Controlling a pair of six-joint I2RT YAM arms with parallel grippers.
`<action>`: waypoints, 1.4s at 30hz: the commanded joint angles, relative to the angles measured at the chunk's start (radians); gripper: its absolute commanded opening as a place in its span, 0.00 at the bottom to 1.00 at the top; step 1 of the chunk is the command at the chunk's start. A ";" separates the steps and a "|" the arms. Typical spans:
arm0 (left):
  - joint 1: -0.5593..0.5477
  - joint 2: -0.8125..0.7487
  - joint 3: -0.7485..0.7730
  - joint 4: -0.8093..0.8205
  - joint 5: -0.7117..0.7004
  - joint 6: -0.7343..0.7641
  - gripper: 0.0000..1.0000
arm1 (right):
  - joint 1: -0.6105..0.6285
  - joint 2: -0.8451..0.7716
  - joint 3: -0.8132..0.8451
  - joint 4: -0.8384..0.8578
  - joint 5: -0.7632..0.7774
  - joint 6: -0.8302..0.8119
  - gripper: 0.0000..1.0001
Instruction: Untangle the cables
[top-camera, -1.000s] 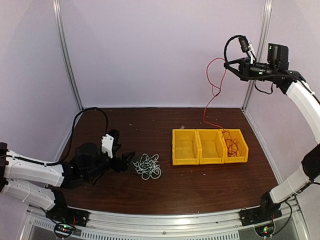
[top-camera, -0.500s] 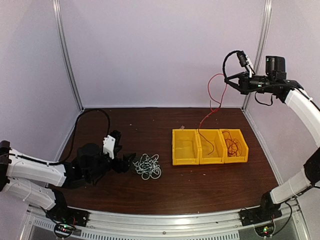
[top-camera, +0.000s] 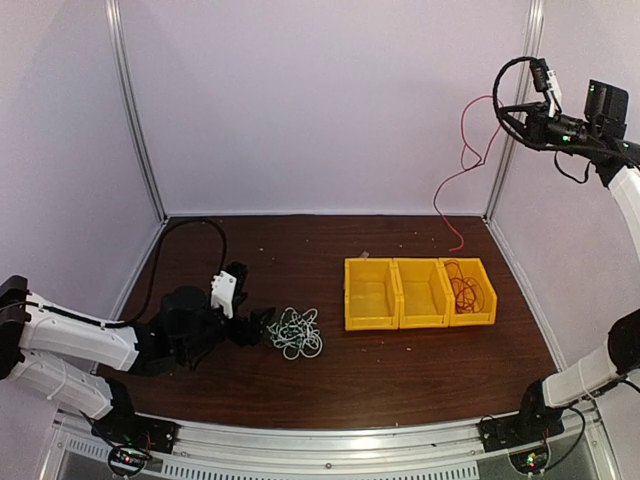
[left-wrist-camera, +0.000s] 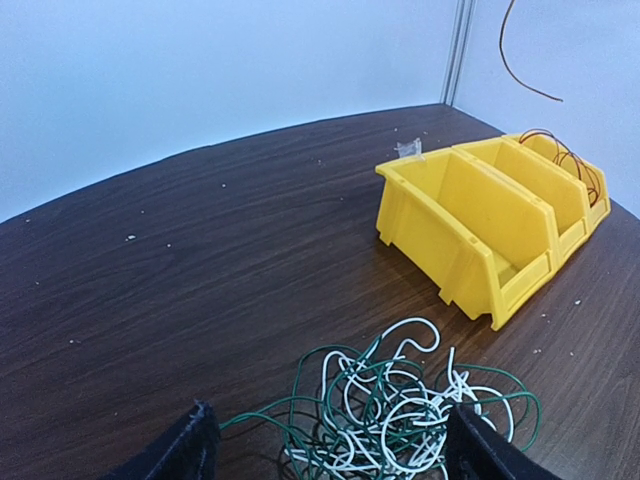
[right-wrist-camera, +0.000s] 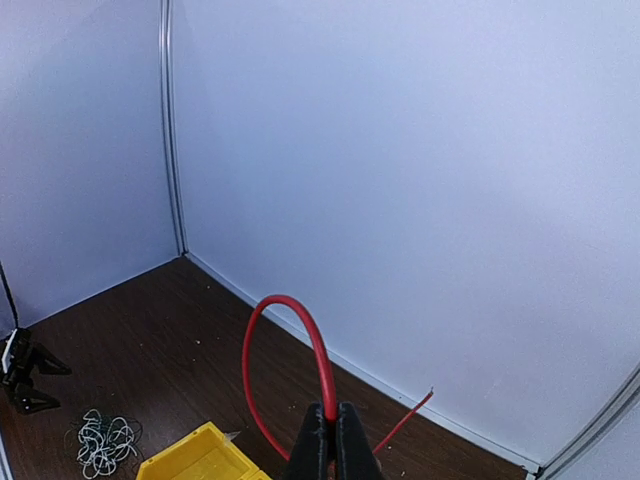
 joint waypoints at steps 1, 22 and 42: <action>-0.005 0.017 0.027 0.069 0.011 0.002 0.79 | -0.042 -0.020 -0.009 -0.021 0.038 -0.003 0.00; -0.005 0.037 0.027 0.073 0.016 -0.006 0.80 | -0.102 -0.130 -0.344 -0.042 0.026 -0.111 0.00; -0.005 0.110 0.058 0.076 0.023 -0.013 0.80 | -0.103 -0.085 -0.680 -0.075 0.020 -0.235 0.00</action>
